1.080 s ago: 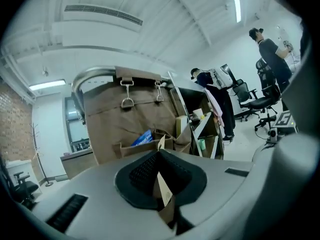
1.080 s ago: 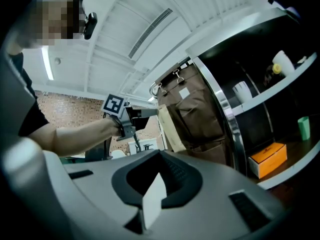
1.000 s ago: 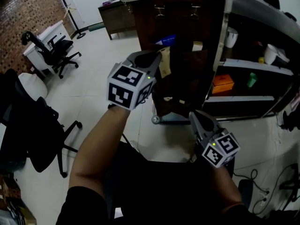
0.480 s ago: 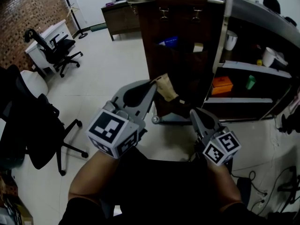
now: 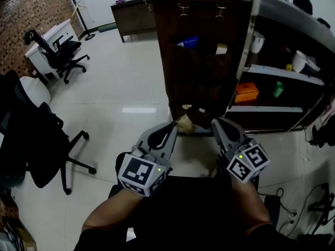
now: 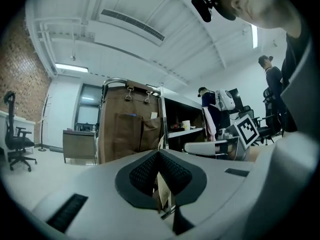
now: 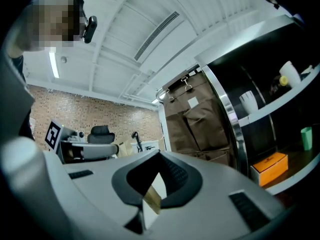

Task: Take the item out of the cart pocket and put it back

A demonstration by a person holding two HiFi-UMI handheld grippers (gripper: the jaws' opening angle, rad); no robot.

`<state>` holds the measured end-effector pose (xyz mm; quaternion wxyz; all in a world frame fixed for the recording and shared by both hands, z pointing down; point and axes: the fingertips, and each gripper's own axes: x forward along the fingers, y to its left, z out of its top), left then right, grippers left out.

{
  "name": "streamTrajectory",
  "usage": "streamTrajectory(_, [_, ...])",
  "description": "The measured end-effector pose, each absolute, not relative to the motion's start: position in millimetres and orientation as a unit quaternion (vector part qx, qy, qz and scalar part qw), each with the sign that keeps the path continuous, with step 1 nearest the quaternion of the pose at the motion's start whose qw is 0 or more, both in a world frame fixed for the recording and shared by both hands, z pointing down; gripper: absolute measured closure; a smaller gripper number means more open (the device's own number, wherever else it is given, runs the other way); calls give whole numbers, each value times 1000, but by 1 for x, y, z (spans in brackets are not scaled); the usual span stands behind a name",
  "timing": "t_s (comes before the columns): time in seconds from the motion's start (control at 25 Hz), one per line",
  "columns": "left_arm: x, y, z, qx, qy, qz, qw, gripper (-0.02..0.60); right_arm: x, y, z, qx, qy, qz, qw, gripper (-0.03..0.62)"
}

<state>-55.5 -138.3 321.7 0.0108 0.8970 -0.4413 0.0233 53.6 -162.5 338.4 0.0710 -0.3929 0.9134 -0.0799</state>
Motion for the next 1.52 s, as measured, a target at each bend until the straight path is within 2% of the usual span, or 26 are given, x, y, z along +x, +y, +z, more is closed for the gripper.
streamTrajectory(0.36, [-49, -146, 358, 904, -425, 42, 18, 580, 47, -163, 344, -393, 913, -83, 64, 582])
streamTrajectory(1.52, [-49, -146, 354, 904, -426, 35, 0, 580, 42, -161, 348, -390, 915, -87, 59, 582])
